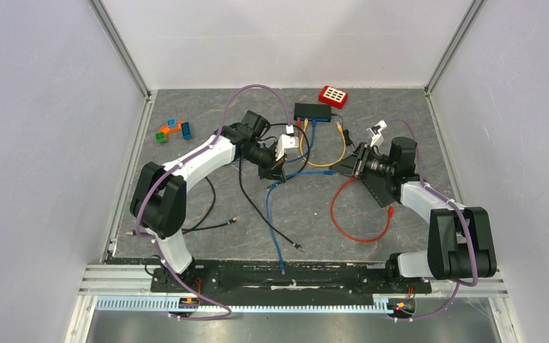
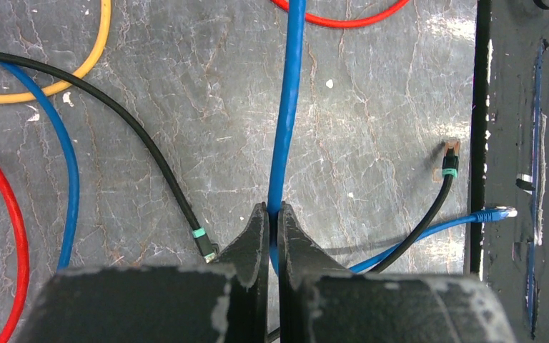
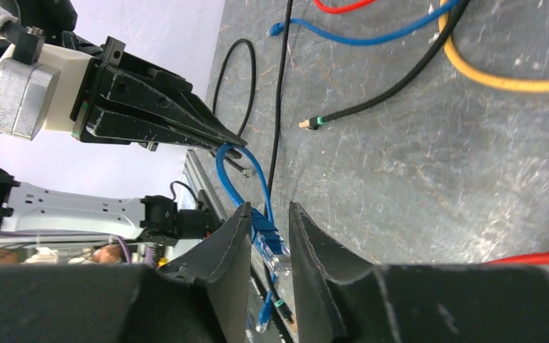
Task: Insert the plug into the switch port
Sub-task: Pick up the connector from the center of the board.
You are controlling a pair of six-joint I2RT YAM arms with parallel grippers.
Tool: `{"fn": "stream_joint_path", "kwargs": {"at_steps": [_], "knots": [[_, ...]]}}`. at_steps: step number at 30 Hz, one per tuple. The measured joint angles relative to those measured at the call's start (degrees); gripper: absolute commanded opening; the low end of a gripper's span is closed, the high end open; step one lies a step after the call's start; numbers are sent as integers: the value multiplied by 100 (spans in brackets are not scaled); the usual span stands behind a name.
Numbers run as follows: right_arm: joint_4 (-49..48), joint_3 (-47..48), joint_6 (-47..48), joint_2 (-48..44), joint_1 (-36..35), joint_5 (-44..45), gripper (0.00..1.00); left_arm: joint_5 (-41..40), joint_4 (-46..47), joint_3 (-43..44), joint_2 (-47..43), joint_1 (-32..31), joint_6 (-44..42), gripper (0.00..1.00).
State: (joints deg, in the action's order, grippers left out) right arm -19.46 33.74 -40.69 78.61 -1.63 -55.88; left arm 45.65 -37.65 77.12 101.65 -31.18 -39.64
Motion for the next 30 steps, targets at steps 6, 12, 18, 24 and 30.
{"fn": "stream_joint_path", "kwargs": {"at_steps": [6, 12, 18, 24, 30], "knots": [[-111, -190, -317, -20, -2, 2, 44, 22, 46, 0, 7, 31, 0, 2], [-393, -380, -605, -208, -2, 4, 37, 127, 109, 0, 11, 35, 0, 2], [-682, -509, -776, -227, 0, -2, 56, 223, 101, -15, 11, 55, -55, 2], [-1049, -514, -929, -186, 4, -46, 60, 337, -22, -103, 11, 96, -216, 2], [-1231, -514, -1034, -175, 4, -94, 50, 411, -131, -131, 11, 101, -348, 2]]}}
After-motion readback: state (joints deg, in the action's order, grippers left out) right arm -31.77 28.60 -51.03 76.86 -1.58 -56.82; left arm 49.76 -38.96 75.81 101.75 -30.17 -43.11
